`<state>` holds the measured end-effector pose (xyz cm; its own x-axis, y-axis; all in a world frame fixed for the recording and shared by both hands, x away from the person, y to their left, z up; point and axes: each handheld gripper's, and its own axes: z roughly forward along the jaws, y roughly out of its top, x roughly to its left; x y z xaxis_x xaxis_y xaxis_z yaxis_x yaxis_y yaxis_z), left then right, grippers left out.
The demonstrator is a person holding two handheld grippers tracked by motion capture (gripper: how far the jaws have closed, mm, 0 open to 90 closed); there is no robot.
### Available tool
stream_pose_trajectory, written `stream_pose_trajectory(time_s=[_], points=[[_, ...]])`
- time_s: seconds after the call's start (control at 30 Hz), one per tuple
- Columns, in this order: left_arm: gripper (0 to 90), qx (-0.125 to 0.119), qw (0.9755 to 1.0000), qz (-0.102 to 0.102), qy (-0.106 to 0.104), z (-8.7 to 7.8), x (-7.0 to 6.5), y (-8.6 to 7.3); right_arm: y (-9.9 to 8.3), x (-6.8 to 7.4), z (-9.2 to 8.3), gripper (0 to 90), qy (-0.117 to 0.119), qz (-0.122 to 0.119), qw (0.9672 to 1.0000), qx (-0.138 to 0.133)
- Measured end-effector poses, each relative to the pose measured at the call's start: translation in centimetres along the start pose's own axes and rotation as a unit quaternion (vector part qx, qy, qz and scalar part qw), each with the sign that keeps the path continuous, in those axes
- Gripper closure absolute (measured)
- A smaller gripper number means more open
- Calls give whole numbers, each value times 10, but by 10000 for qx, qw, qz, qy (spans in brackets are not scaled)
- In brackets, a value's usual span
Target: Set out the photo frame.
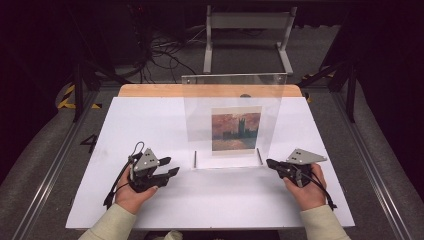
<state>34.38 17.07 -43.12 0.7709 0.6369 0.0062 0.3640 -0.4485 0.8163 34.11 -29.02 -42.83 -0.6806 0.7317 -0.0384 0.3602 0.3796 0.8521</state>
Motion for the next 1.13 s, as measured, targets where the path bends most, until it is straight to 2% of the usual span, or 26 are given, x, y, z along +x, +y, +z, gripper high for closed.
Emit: stream_pose_trajectory(time_s=[0.07, 0.23, 0.27, 0.47, 0.6, 0.73, 0.83, 0.97, 1.07, 1.13], points=[[483, 11, 10000, -20, 86, -5, 0, -2, 1, -1, -12, 779, -53, 87, 9998, -152], [435, -58, 9993, -306, 192, -19, 9, -15, -5, -8, -31, 599, -149, 255, 9993, -211], [430, -58, 9993, -306, 192, -19, 9, -15, -5, -8, -31, 599, -149, 255, 9993, -211], [381, -92, 9981, -411, 443, -35, 18, -28, -24, -17, -47, 369, -397, 596, 9967, -377], [316, -43, 9977, -503, 461, -38, 25, -40, -40, -25, -56, 325, -498, 760, 9946, -504], [282, 35, 9971, -601, 459, -33, 33, -49, -58, -34, -60, 311, -693, 847, 9934, -339], [273, 12, 9973, -584, 442, -27, 35, -52, -66, -38, -59, 306, -784, 881, 9927, -240], [262, -171, 9972, -613, 396, -25, 37, -53, -65, -36, -57, 295, -771, 802, 9933, -299], [252, -208, 9966, -690, 392, -25, 37, -53, -63, -33, -54, 293, -719, 708, 9944, -315], [252, -220, 9969, -636, 410, -25, 38, -53, -62, -32, -54, 292, -707, 700, 9945, -327]])
